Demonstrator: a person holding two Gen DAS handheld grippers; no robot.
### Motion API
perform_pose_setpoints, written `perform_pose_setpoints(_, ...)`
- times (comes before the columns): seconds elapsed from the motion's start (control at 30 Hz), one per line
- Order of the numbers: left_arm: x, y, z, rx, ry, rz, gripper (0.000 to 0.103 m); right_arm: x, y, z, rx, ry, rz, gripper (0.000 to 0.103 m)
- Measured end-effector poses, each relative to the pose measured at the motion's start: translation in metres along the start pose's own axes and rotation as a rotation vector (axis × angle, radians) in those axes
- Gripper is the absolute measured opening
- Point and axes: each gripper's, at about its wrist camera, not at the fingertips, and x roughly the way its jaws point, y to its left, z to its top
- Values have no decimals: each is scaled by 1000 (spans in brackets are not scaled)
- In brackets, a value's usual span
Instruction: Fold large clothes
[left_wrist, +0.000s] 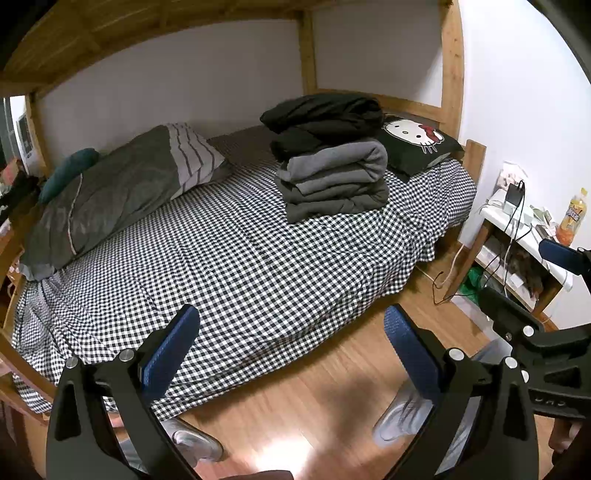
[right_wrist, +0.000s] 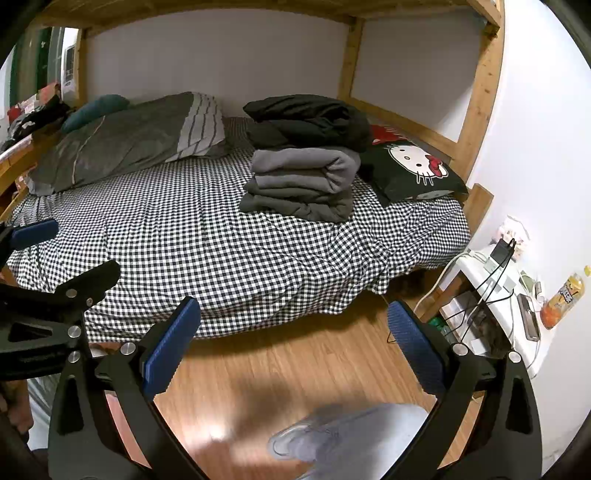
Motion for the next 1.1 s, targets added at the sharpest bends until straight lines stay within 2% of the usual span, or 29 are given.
perform_pose_setpoints(0.43,1,4,0,-11,7,-1,98,0,-1,0,2,-1,-1,99)
perform_pose_setpoints(0.63,9,9,-1,-48,32,6,98,1,-4,-1,8,3,3,99)
perform_pose_setpoints(1.1,9,9,-3,-40,39,30,98,4,-4,-1,14,13,27,99)
